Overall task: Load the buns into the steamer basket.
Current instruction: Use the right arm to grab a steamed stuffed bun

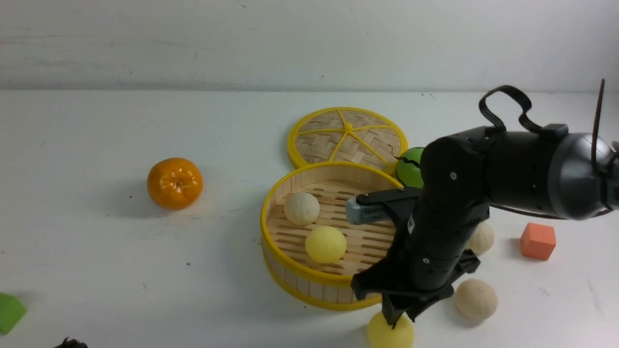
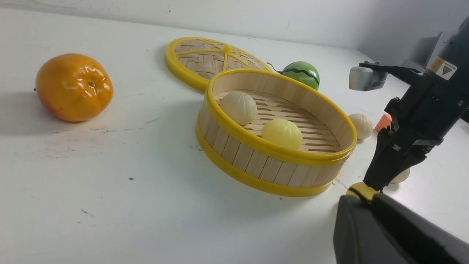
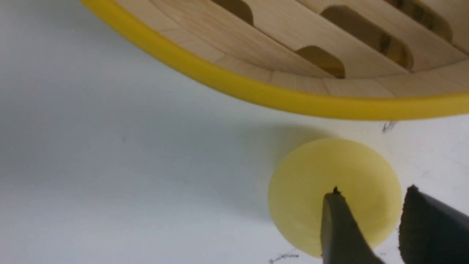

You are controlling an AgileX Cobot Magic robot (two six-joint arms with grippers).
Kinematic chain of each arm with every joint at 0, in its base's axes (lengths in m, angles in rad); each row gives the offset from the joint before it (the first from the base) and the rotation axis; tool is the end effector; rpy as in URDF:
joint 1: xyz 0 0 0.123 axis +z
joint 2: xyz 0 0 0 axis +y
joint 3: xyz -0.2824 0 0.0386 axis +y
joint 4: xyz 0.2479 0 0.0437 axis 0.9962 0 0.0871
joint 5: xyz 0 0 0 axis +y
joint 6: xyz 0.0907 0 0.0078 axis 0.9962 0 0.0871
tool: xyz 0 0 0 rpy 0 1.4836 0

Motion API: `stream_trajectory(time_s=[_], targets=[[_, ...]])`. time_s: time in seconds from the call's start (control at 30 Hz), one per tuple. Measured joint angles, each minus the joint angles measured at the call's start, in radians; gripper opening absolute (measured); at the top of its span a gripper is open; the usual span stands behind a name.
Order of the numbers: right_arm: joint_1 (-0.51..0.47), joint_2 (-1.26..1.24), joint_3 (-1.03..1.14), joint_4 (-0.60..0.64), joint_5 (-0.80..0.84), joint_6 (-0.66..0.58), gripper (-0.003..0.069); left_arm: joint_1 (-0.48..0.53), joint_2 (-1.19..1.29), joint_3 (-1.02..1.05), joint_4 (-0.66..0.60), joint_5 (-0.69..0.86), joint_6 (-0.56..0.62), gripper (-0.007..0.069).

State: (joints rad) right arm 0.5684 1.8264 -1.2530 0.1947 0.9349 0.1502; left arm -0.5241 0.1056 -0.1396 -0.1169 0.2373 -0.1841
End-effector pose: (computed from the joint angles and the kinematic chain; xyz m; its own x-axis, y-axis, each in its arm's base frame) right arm 0.2914 0.2029 0.1999 -0.9484 -0.2967 -0.1121 -0.3135 0.9304 0.1900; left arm 0.0506 -0.0322 0.2327 -0.2483 -0.1952 -0.9488 0.4718 0.8311 -0.2944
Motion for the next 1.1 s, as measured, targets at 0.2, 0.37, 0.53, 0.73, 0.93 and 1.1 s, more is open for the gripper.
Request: stream_trajectory(time_s=[0.2,0.37,0.53,0.73,0.93,1.1], targets=[[0.002,-0.002,-0.016,-0.013,0.021,0.0,0.0243,0.0,0.0,0.0,0.0,0.0,0.0,0.0042],[0.034,-0.002,-0.016,-0.014,0.026,0.0,0.0242,0.0,0.0,0.0,0.0,0.0,0.0,0.0042],[0.049,0.006,-0.016,-0.014,0.001,0.0,0.0242,0.0,0.0,0.0,0.0,0.0,0.0,0.0042],[0.042,0.032,-0.016,-0.022,-0.004,0.015,0.0242,0.0,0.0,0.0,0.0,0.0,0.0,0.0042],[0.041,0.038,-0.019,-0.031,-0.008,0.022,0.0242,0.0,0.0,0.0,0.0,0.0,0.0,0.0047],[0.041,0.05,-0.02,-0.04,-0.008,0.015,0.0241,0.0,0.0,0.0,0.0,0.0,0.0,0.0053]])
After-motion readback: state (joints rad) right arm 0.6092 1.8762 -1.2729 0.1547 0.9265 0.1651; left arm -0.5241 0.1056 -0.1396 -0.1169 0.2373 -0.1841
